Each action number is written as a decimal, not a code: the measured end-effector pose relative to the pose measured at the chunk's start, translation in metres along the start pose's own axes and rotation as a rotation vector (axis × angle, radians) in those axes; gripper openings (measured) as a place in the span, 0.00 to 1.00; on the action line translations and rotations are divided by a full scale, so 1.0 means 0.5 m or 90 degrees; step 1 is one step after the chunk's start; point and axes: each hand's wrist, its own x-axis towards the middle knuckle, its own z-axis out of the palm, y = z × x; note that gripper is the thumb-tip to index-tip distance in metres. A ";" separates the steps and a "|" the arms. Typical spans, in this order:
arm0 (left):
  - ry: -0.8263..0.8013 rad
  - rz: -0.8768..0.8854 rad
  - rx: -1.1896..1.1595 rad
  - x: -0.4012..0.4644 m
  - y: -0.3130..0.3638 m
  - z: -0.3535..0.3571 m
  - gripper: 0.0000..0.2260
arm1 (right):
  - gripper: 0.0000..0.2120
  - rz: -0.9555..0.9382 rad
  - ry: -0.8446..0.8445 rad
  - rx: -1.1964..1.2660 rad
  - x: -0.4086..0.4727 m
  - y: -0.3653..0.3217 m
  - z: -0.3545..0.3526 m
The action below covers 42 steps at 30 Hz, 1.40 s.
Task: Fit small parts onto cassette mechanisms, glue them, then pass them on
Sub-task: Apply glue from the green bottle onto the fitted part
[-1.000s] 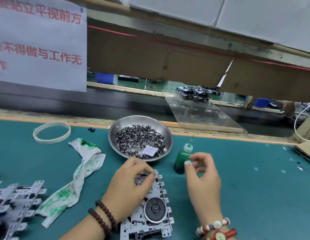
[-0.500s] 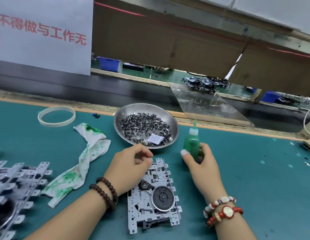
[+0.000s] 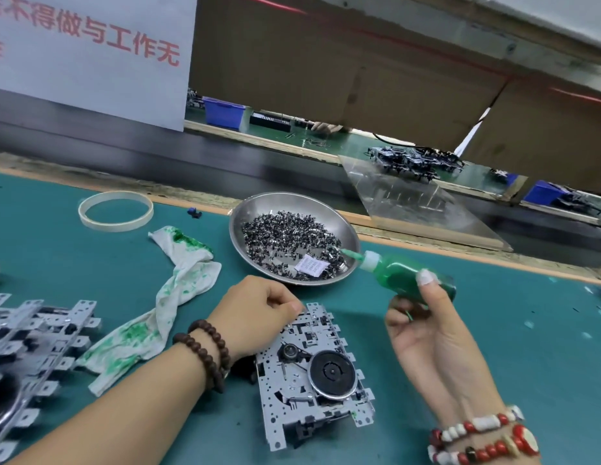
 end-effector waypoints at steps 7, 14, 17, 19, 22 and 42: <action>-0.006 -0.015 -0.015 0.004 0.000 -0.006 0.08 | 0.11 -0.199 0.053 -0.304 -0.009 0.006 0.001; -0.010 -0.034 -0.035 0.004 0.002 -0.006 0.08 | 0.07 -0.278 0.054 -0.425 -0.013 0.009 -0.001; -0.010 -0.032 -0.036 0.004 0.001 -0.005 0.08 | 0.09 -0.289 0.056 -0.453 -0.013 0.009 -0.002; -0.011 -0.031 -0.039 0.004 0.001 -0.005 0.09 | 0.10 -0.291 0.057 -0.466 -0.013 0.010 -0.003; -0.012 -0.034 -0.049 0.004 0.000 -0.005 0.10 | 0.11 -0.291 0.058 -0.474 -0.013 0.011 -0.003; -0.008 -0.035 -0.049 0.004 -0.002 -0.004 0.09 | 0.11 -0.291 0.057 -0.483 -0.012 0.011 -0.001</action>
